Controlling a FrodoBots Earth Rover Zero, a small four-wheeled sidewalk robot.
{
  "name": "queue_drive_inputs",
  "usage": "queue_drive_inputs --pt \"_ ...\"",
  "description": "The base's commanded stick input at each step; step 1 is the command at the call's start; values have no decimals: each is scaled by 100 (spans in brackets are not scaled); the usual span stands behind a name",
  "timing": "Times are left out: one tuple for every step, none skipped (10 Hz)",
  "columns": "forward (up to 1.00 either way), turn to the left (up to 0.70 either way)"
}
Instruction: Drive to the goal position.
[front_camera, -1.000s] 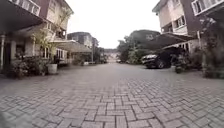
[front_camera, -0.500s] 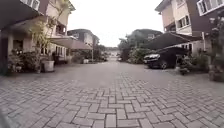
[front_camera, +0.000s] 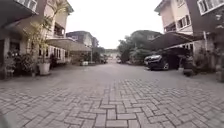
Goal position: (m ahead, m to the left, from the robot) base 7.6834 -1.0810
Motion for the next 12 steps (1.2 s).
queue_drive_inputs --pt "70 0" --pt "70 0" --pt "70 0" --pt "70 0" --pt "70 0" --pt "70 0" --pt "70 0" --pt "70 0" --pt "70 0" --pt "70 0" --pt "70 0" --pt "70 0"
